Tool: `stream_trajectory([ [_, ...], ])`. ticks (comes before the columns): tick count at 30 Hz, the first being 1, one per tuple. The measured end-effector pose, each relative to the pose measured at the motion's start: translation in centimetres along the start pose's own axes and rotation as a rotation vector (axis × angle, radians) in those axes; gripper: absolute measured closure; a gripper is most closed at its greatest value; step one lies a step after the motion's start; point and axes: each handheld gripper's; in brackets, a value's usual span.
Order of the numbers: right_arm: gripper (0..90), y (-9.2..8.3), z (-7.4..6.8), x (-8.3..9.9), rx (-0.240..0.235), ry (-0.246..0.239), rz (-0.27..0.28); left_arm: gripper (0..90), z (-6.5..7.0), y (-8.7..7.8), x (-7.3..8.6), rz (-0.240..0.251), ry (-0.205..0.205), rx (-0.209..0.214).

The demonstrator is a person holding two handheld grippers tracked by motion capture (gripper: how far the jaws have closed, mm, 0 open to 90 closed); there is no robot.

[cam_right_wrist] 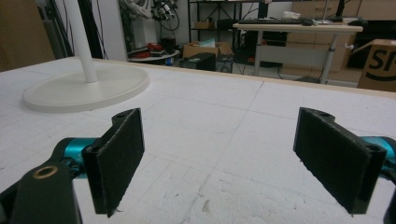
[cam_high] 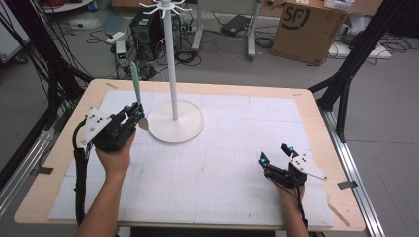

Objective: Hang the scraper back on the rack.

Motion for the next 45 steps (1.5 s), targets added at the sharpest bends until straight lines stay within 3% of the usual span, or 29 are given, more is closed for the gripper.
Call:
stream_trajectory([
  [18, 15.7, 0.0, -0.1, 0.0, -0.002, 0.003, -0.005, 80.3, -0.1, 2.6, -2.9, 0.013, 0.033, -0.012],
  [28, 15.7, 0.0, -0.1, 0.0, -0.002, 0.002, -0.006, 80.3, -1.0, 4.1, -4.7, 0.018, -0.016, -0.011],
  [36, 15.7, 0.0, -0.1, 0.0, -0.003, -0.009, -0.004, 80.4, -1.2, 5.2, -5.7, 0.014, -0.022, 0.001],
  [45, 15.7, 0.0, -0.1, 0.0, -0.005, -0.004, -0.007, 80.4, -0.8, 6.1, -6.7, 0.005, -0.003, 0.000],
])
Point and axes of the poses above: each handheld gripper's, and its own axes: y roughly forward along the jaws, x roughly out of its underside, z roughly to its right, and after that the axes turned 6 degrees about -y, right-handed
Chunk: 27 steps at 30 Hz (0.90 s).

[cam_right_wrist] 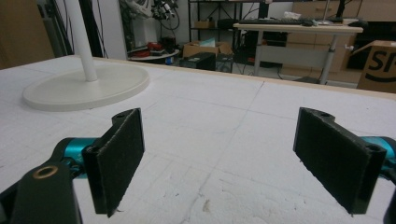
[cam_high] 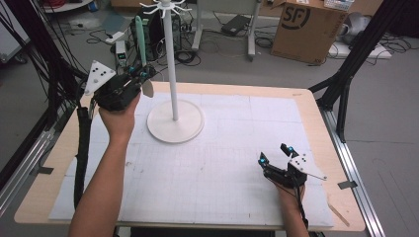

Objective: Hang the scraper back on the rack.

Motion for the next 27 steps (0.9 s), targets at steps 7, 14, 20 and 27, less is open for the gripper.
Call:
stream_trajectory([
  [7, 15.7, 0.0, 0.0, 0.0, 0.000, -0.004, 0.000, 80.3, 0.0, 0.6, -0.5, -0.012, -0.005, -0.008],
  [14, 15.7, 0.0, 0.0, 0.0, 0.001, -0.006, 0.002, 80.4, -0.3, 1.0, -0.4, -0.020, -0.013, -0.008],
  [20, 15.7, 0.0, 0.0, 0.0, 0.001, -0.006, 0.002, 80.4, -0.2, 1.2, -0.5, -0.021, -0.008, -0.002],
  [27, 15.7, 0.0, 0.0, 0.0, 0.001, -0.006, 0.002, 80.3, 0.1, 1.4, -0.8, -0.025, -0.004, -0.002],
])
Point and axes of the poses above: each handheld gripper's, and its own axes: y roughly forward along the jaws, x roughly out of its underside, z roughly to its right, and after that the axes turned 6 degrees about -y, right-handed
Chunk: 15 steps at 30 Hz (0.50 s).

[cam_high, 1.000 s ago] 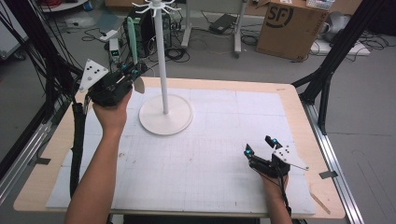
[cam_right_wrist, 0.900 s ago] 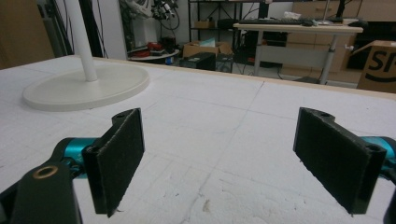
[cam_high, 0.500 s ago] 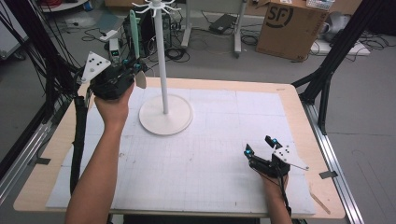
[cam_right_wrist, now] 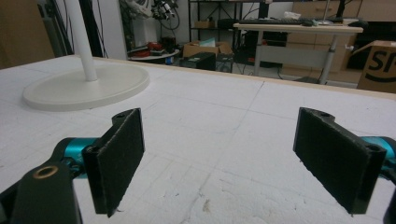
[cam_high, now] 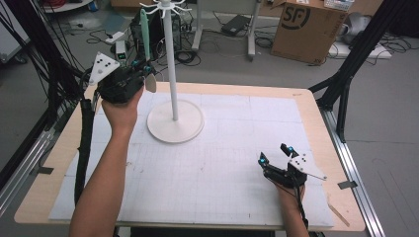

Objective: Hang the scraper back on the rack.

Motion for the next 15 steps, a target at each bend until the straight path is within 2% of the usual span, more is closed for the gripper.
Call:
stream_trajectory([
  [15, 15.7, 0.00, -0.03, 0.00, 0.000, 0.001, -0.002, 80.3, -0.31, 0.43, 0.21, -0.008, -0.012, -0.001],
])
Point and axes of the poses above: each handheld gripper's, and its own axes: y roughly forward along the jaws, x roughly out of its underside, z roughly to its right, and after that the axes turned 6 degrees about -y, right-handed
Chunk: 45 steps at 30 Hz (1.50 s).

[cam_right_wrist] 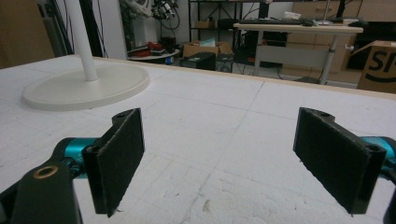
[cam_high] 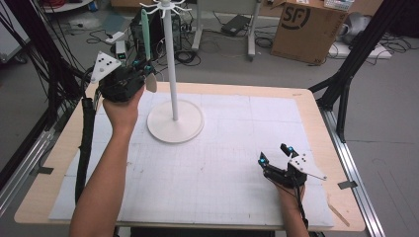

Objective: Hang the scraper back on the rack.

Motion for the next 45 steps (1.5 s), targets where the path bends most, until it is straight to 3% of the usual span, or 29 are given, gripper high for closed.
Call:
stream_trajectory([
  [22, 15.7, 0.0, 0.0, 0.0, -0.001, 0.003, 0.000, 79.4, 0.4, 1.0, 0.1, -0.036, 0.006, 0.015],
  [26, 15.7, 0.0, 0.0, 0.0, -0.001, -0.005, 0.001, 62.4, 0.4, 0.9, 0.1, -0.046, 0.006, 0.021],
  [35, 15.7, 0.0, 0.0, 0.0, -0.001, -0.003, 0.001, 44.4, 0.2, 0.3, 0.7, -0.058, 0.042, 0.010],
  [37, 15.7, 0.0, 0.0, 0.0, 0.000, 0.000, 0.003, 37.0, 0.2, 0.1, 1.0, -0.055, 0.043, 0.003],
  [45, 15.7, 0.0, 0.0, 0.0, -0.001, -0.003, 0.002, 32.6, 0.0, -1.7, 2.6, -0.039, 0.078, 0.005],
])
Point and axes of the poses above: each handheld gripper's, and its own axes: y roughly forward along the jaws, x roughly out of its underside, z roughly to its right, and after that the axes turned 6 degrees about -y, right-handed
